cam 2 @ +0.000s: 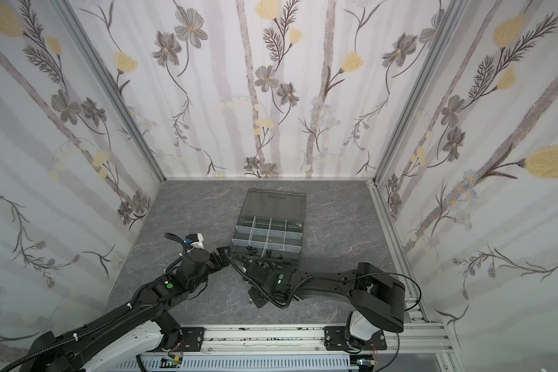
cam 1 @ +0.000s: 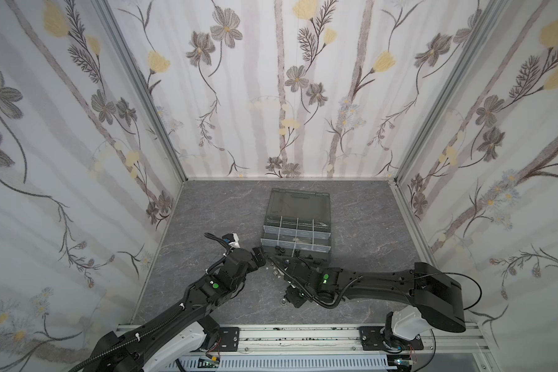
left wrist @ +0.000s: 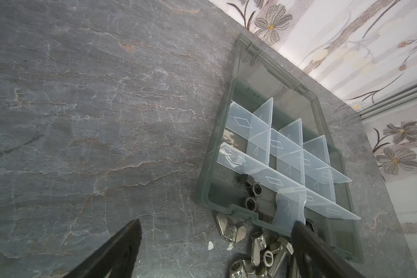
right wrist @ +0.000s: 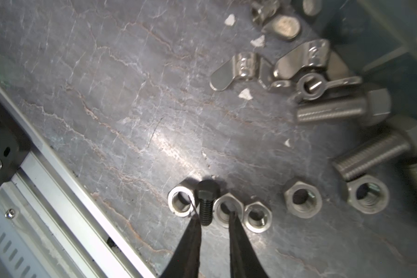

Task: Sort the screws and nuts into containers
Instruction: Pick up the screw from the bottom-center of the table.

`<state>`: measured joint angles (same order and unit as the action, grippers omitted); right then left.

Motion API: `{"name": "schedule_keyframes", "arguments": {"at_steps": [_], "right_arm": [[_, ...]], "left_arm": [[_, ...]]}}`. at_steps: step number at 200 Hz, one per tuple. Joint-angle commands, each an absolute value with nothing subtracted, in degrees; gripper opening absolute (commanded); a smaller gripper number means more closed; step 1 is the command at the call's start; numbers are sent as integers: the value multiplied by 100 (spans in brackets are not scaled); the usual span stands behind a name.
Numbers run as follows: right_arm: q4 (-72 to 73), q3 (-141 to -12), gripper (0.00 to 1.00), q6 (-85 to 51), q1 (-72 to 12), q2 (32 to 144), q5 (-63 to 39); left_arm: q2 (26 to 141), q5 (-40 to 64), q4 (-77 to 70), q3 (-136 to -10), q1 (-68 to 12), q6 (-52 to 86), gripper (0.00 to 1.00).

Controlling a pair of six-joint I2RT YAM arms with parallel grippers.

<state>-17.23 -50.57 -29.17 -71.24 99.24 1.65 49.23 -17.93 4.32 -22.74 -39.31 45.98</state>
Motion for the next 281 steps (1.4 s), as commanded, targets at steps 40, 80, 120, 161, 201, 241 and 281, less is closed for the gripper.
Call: {"name": "schedule_keyframes", "arguments": {"at_steps": [40, 80, 120, 161, 201, 241, 281], "right_arm": [[-1389, -4917, 23, -3328, -7442, 10175, -26], [-1386, -4931, 22, -3418, -7449, 10254, -9], [-1467, -4966, 22, -3443, -7453, 10309, 43], [-1573, -5001, 21, -3472, -7452, 10387, 107], [-1616, -4943, 21, -3489, -7444, 10296, 204], [-1656, -4870, 21, -3438, -7443, 10241, 219], [-1671, -4831, 21, -3366, -7431, 10253, 262]], "left_arm": [[4806, -1905, 290, -2194, -3924, 4764, 100], [4740, -1898, 290, -2152, -3924, 4772, 100], [4725, -1882, 290, -2118, -3924, 4808, 100], [4719, -1880, 290, -2110, -3931, 4825, 100], [4733, -1883, 290, -2114, -3927, 4843, 100], [4726, -1859, 290, -2111, -3923, 4860, 100], [4708, -1854, 291, -2110, -3924, 4895, 100]]}}
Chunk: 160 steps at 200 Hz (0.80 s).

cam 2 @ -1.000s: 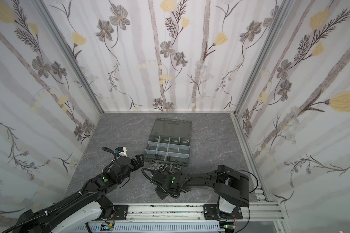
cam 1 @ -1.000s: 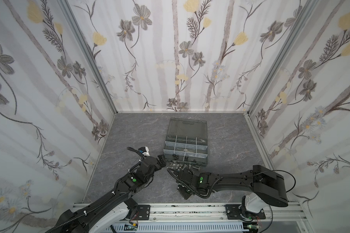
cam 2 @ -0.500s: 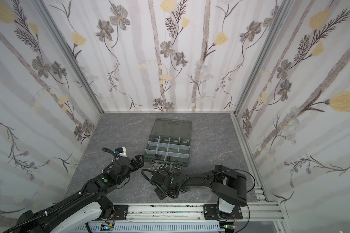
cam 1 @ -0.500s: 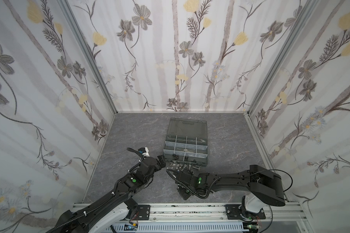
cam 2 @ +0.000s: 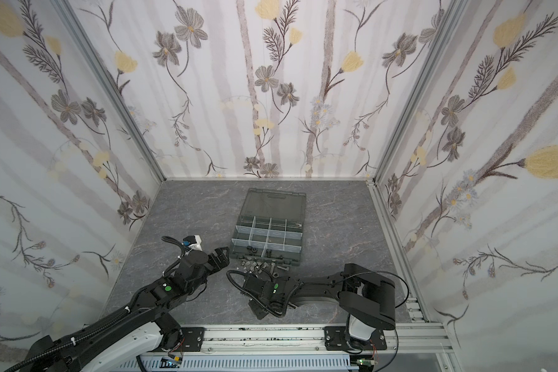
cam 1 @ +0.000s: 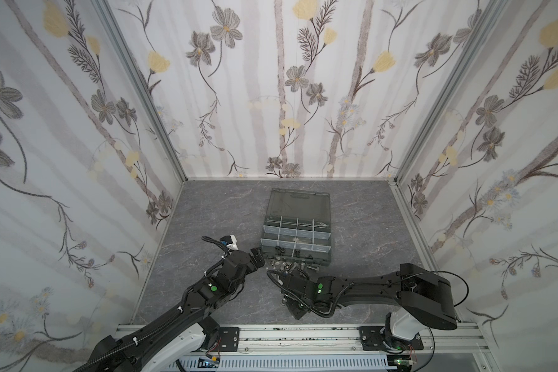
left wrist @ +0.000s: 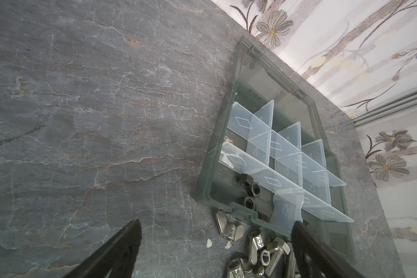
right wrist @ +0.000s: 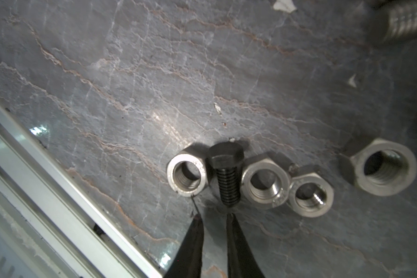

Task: Sort the screws and nuts into containers
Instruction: Pick up the screw from the bottom-center of the table.

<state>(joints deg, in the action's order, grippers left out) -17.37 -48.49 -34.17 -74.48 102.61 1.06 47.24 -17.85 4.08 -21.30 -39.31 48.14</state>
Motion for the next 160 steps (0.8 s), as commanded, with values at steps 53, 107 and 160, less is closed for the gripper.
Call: {"name": "schedule_keyframes", "arguments": {"at_steps": [53, 107, 160], "right_arm": [[-1584, -4886, 21, -3223, -7323, 10368, 349], [-1539, -5070, 19, -3009, -7216, 10518, 364], [-1459, -5072, 14, -2909, -7233, 10541, 316]], "left_arm": [[4728, -1830, 290, -2135, -3925, 4904, 100], [4730, -1812, 290, -2142, -3922, 4931, 100], [4730, -1834, 291, -2140, -3922, 4931, 100]]}}
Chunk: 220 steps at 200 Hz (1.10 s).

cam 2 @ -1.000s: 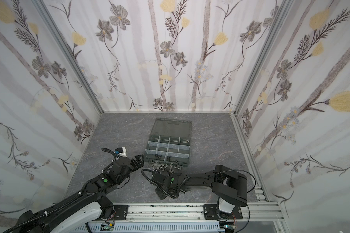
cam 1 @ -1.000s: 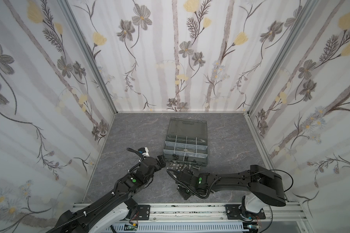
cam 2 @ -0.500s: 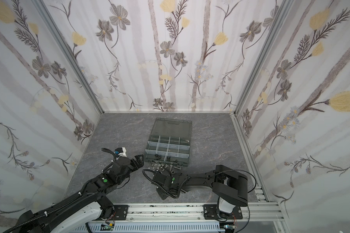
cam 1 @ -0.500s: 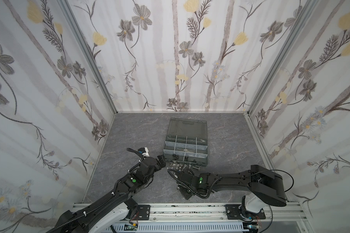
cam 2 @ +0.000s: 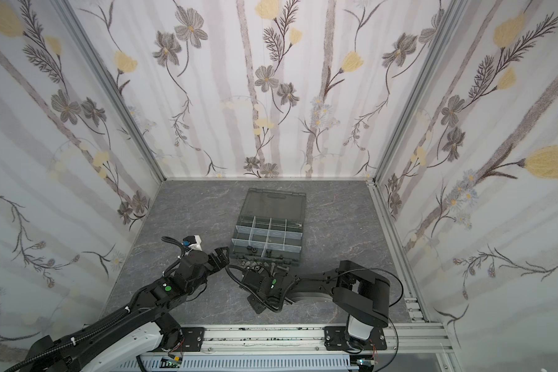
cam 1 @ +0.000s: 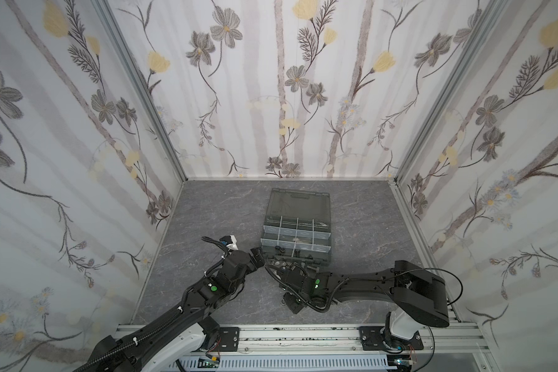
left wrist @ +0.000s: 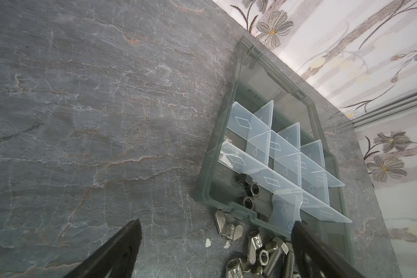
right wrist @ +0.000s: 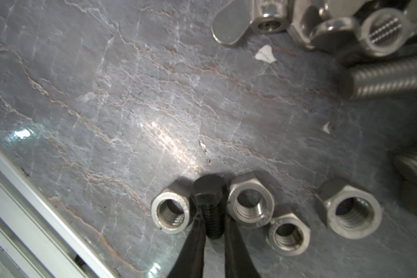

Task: Sort the screws and nuts into containers
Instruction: Pick up the screw from the bottom-center of the table, then place the screw into the container.

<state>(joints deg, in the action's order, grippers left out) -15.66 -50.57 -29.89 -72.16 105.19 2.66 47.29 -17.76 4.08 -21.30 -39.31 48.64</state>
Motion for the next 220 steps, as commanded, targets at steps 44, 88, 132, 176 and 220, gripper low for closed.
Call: {"name": "schedule_keyframes", "arguments": {"at_steps": [44, 88, 132, 176, 220], "right_arm": [[-1443, -5036, 8, -2866, -7225, 10436, 321], [-1557, -5134, 7, -2773, -7079, 10072, 395], [-1928, -5300, 7, -2378, -6463, 9485, 648], [-1983, -5412, 7, -1658, -5190, 9259, 1021], [-1926, -5853, 7, -1122, -4588, 9858, 1013]], "left_arm": [[4729, -1830, 290, -2147, -3928, 4931, 100], [4725, -1836, 290, -2147, -3921, 4922, 100], [4708, -1823, 291, -2150, -3930, 4904, 100], [4711, -1798, 283, -2145, -3921, 4920, 100], [4706, -1758, 285, -2167, -3926, 4939, 100]]}}
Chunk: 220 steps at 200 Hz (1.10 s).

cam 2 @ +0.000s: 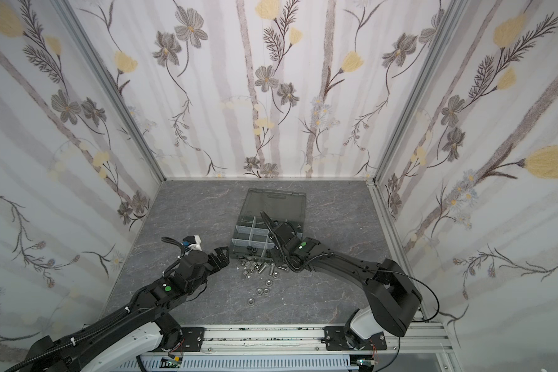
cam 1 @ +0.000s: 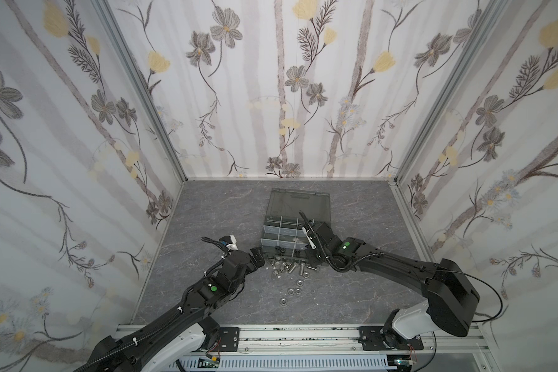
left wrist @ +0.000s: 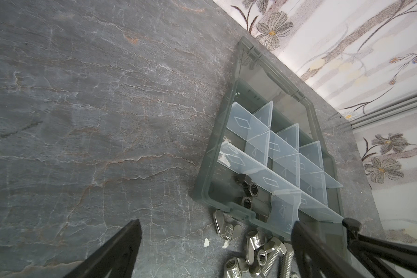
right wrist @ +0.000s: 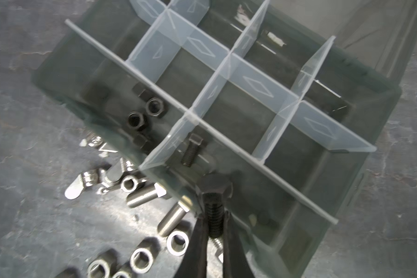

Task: Sort the screws and nuts into containers
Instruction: Place the screw into the container.

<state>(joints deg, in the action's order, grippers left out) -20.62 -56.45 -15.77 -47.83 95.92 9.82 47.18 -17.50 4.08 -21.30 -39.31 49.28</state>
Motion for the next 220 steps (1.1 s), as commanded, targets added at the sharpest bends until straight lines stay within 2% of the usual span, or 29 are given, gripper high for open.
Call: {"name": "schedule_keyframes", "arguments": {"at_steps": [1, 60, 173, 220], "right_arm": [[-1930, -5862, 7, -1115, -4575, 9873, 1012], [-1900, -5946, 17, -1120, -4439, 10052, 937], [-1872, -5810, 19, -1400, -4430, 9778, 788], [-1687, -5632, 28, -1666, -4428, 9267, 862]], "left_arm": [[4704, -1758, 283, -2169, -3923, 4939, 100], [4753, -1731, 282, -2189, -3928, 4940, 100], [4878, -1808, 281, -2417, -3920, 4545, 100], [5306, -1733, 273, -2642, -3920, 4283, 100]]}}
